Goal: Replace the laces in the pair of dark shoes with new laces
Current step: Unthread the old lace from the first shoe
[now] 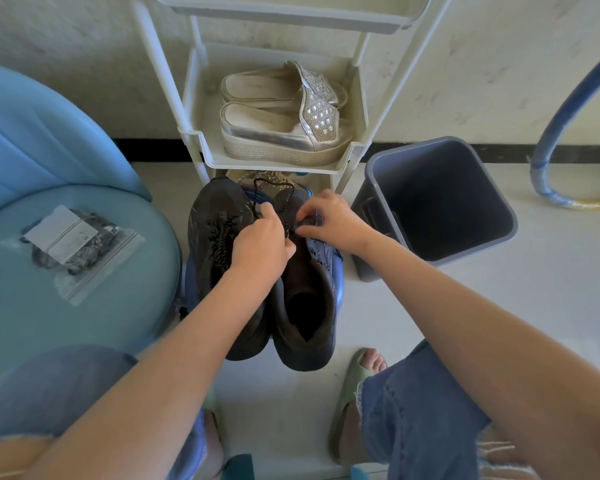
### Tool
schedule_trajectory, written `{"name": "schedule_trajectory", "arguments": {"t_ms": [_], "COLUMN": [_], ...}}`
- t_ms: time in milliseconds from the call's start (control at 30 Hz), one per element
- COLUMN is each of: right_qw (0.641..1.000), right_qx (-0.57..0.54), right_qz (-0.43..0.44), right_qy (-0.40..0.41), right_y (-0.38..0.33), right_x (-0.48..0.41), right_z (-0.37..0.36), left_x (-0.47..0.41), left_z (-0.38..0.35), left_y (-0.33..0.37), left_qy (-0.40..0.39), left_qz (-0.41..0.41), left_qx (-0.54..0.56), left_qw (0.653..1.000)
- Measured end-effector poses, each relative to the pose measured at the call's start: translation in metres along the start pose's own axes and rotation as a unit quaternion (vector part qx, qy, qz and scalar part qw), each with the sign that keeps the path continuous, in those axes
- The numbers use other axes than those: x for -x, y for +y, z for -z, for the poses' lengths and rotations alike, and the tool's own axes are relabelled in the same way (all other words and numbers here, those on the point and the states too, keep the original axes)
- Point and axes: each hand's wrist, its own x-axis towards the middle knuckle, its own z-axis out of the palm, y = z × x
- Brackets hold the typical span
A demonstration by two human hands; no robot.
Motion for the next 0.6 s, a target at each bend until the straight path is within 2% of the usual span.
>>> {"name": "schedule_trajectory", "arguments": {"t_ms": [133, 267, 467, 533, 600], "right_qw": [0.992, 0.99, 0.982, 0.991, 0.998], "right_qx": [0.107, 0.13, 0.177, 0.126, -0.016], "right_qz": [0.057, 0.044, 0.058, 0.029, -0.05], "right_qy": [-0.028, -0.025, 0.024, 0.026, 0.037], "right_y": [-0.011, -0.013, -0.014, -0.011, -0.007], "right_x": [-0.004, -0.006, -0.004, -0.004, -0.004], "right_z": [-0.013, -0.013, -0.021, -0.02, -0.013], "left_x": [0.002, -0.002, 0.001, 0.002, 0.003], "left_z": [-0.001, 0.001, 0.005, 0.007, 0.008], "left_y": [0.002, 0.0, -0.002, -0.002, -0.002], "left_qy": [-0.017, -0.047, -0.032, -0.038, -0.043], "left_qz": [-0.023, -0.006, 0.041, 0.045, 0.049], "left_qx": [-0.009, 0.041, 0.127, 0.135, 0.143], "left_qw": [1.0, 0.998, 0.991, 0.989, 0.988]}}
